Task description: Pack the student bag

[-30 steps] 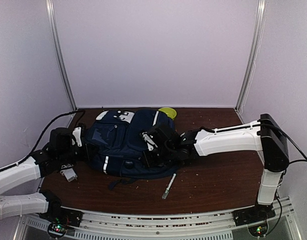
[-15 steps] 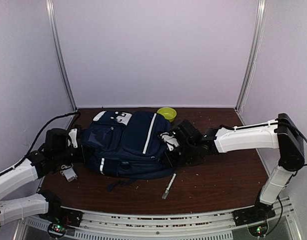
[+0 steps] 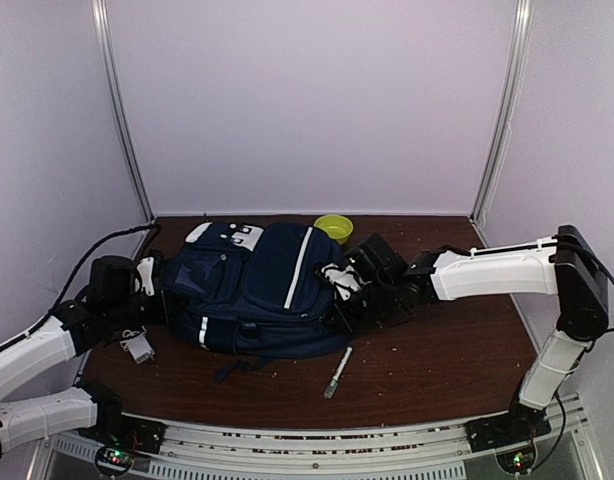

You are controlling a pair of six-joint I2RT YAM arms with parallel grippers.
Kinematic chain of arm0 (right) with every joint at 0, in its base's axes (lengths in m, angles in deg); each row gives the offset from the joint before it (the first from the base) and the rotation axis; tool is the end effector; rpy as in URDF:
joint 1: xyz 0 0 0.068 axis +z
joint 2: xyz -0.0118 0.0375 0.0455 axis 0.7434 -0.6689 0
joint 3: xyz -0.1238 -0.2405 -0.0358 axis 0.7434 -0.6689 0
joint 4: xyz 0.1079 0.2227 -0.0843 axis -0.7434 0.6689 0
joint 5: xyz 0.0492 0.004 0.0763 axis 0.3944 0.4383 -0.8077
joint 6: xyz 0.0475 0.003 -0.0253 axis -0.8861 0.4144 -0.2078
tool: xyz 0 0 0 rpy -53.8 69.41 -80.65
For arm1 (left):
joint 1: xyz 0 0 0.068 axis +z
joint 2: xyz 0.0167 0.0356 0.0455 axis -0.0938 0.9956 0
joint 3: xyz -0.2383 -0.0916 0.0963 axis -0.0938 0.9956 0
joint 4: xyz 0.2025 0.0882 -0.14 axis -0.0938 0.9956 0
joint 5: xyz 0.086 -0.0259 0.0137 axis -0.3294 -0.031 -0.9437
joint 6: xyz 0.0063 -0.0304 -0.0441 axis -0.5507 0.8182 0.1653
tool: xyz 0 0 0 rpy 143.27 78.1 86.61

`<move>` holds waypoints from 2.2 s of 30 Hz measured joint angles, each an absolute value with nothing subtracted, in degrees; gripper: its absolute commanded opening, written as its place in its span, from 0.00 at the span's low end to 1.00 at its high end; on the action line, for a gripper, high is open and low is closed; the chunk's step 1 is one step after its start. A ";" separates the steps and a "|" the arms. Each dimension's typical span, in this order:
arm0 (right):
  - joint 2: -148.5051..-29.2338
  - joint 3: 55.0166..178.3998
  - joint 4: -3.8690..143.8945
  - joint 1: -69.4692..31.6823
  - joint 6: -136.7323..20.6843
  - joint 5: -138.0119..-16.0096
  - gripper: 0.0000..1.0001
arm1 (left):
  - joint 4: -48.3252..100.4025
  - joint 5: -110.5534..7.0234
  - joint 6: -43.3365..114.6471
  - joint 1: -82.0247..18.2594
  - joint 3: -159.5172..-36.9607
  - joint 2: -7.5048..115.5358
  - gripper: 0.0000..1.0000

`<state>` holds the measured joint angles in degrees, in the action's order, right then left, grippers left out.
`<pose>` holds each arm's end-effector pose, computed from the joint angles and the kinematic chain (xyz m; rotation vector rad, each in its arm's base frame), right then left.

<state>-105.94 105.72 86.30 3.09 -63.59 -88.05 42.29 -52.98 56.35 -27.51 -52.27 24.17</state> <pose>0.2194 0.2900 0.2067 -1.0034 2.3924 0.8529 0.1626 -0.0708 0.2170 -0.1236 2.2268 -0.6695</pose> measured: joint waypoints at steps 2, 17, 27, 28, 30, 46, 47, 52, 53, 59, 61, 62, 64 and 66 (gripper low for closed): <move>-105.96 105.58 85.71 3.11 -64.49 -88.00 0.04 | 42.36 -52.47 55.80 -27.16 -52.72 24.65 0.00; -108.25 102.50 76.51 6.26 -75.46 -81.77 0.20 | 42.73 -52.45 53.90 -25.76 -53.01 25.33 0.00; -108.36 101.87 74.94 7.97 -77.93 -77.18 0.00 | 42.84 -52.80 53.48 -25.79 -53.03 25.24 0.00; -108.14 101.78 75.05 8.01 -77.65 -76.90 0.00 | 42.95 -53.15 53.51 -25.81 -53.03 25.09 0.00; -107.14 101.21 75.24 7.92 -77.06 -76.77 0.00 | 43.30 -53.79 53.51 -26.03 -53.10 24.74 0.00; -99.62 95.84 75.55 1.21 -70.72 -86.12 0.00 | 45.97 -52.23 52.02 -25.72 -54.25 21.66 0.61; -99.73 96.25 76.27 0.99 -70.56 -86.34 0.00 | 45.99 -52.52 50.82 -25.48 -54.25 21.37 0.67; -100.17 98.02 79.22 -0.30 -69.91 -88.44 0.00 | 44.74 -55.73 44.19 -28.52 -54.95 18.62 0.54; -100.28 98.22 79.61 -0.47 -69.69 -88.77 0.00 | 43.13 -57.41 41.62 -31.10 -55.13 17.92 0.45; -101.26 98.31 80.31 -0.75 -69.60 -91.54 0.00 | 27.56 -64.10 24.68 -54.14 -58.19 20.59 0.53; -101.52 98.31 80.09 -1.02 -69.84 -92.77 0.00 | 24.33 -65.26 17.77 -59.62 -60.33 26.12 0.56; -101.63 98.31 79.92 -1.10 -69.95 -93.25 0.00 | 23.10 -65.68 13.86 -65.13 -62.25 30.90 0.57; -101.78 98.31 79.72 -1.26 -70.54 -94.21 0.00 | 21.92 -65.79 7.50 -69.15 -65.99 40.34 0.57; -101.92 98.31 79.50 -1.50 -70.98 -95.08 0.00 | 21.68 -65.83 2.49 -70.99 -68.64 48.15 0.57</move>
